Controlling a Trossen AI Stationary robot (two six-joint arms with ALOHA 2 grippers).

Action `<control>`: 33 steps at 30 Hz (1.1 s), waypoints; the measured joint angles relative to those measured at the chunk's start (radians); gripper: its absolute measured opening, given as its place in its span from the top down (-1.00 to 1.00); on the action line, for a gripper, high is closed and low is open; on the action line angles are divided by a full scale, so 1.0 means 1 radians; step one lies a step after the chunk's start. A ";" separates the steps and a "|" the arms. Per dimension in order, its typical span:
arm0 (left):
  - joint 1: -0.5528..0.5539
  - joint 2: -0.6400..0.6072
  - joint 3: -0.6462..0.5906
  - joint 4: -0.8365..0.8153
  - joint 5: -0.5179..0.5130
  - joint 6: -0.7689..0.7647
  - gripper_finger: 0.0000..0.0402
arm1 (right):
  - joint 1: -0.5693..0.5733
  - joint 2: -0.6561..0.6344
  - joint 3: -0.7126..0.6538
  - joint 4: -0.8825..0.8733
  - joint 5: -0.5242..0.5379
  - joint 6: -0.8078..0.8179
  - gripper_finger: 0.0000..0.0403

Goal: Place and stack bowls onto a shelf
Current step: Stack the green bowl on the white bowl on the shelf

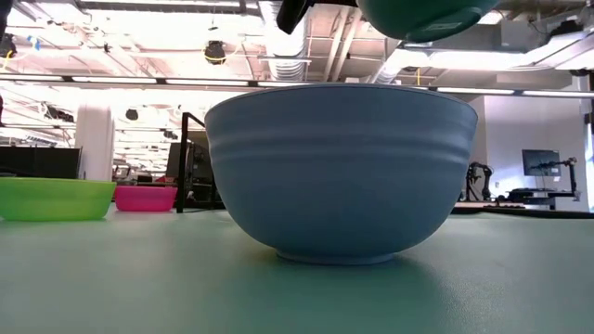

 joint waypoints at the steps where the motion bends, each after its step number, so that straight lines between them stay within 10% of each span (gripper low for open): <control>1: 0.000 0.000 0.000 0.002 0.000 0.000 1.00 | 0.000 0.000 0.000 -0.004 0.002 -0.001 0.82; 21: 0.272 -0.006 0.247 -0.078 0.208 0.299 1.00 | -0.171 -0.152 0.188 -0.010 0.254 -0.132 0.01; 33: 0.607 0.023 0.363 -0.133 0.190 0.334 1.00 | -0.332 -0.213 0.191 -0.051 0.297 -0.075 -0.04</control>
